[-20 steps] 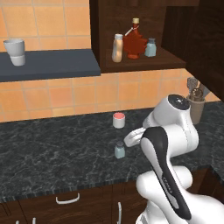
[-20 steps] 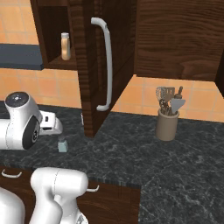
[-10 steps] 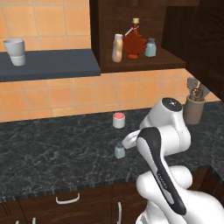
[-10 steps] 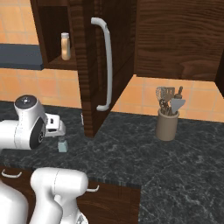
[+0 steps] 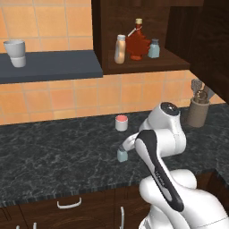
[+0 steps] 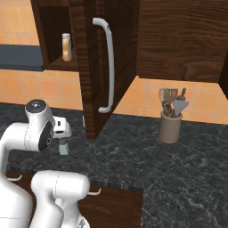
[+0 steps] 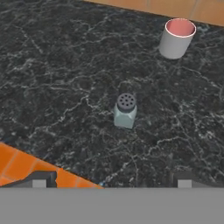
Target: Put the shaker and condiment bottle from the counter next to their counterparts in the cabinet.
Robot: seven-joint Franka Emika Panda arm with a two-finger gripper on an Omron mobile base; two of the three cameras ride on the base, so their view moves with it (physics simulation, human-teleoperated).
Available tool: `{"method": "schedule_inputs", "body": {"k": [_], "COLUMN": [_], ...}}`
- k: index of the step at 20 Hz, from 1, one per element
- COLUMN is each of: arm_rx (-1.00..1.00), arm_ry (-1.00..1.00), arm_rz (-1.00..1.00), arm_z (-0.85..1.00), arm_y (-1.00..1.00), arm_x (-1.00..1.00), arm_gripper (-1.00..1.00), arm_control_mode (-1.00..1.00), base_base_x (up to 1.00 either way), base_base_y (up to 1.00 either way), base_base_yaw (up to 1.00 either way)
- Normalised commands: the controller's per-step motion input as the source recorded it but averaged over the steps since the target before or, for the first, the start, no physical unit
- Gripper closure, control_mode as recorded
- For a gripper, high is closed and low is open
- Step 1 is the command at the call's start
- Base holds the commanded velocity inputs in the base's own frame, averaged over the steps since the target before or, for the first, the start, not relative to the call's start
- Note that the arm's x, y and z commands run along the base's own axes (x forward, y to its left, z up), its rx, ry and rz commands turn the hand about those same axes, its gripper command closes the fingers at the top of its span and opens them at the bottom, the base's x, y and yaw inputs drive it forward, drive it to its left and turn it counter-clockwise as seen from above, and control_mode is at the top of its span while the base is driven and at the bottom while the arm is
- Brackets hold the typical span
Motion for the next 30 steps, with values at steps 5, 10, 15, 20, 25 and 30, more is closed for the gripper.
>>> {"method": "schedule_inputs", "body": {"k": [5,10,15,20,25,30], "arm_rx": [0.0,0.0,0.0,0.0,0.0,0.0], "arm_ry": [0.0,0.0,0.0,0.0,0.0,0.0], "arm_rz": [0.02,0.01,0.0,0.0,0.0,0.0], "arm_z": [-0.14,-0.22,-0.27,-0.28,-0.26,-0.22], "arm_y": [0.0,0.0,0.0,0.06,0.1,0.03], "arm_x": [0.33,0.28,0.21,0.21,0.21,0.22], "arm_gripper": [-1.0,-1.0,-1.0,-1.0,-1.0,-1.0], "arm_control_mode": [-1.0,-1.0,-1.0,-1.0,-1.0,-1.0], "base_base_x": [0.0,0.0,0.0,0.0,0.0,0.0], "base_base_y": [0.0,0.0,0.0,0.0,0.0,0.0], "base_base_yaw": [0.0,0.0,0.0,0.0,0.0,0.0]}}
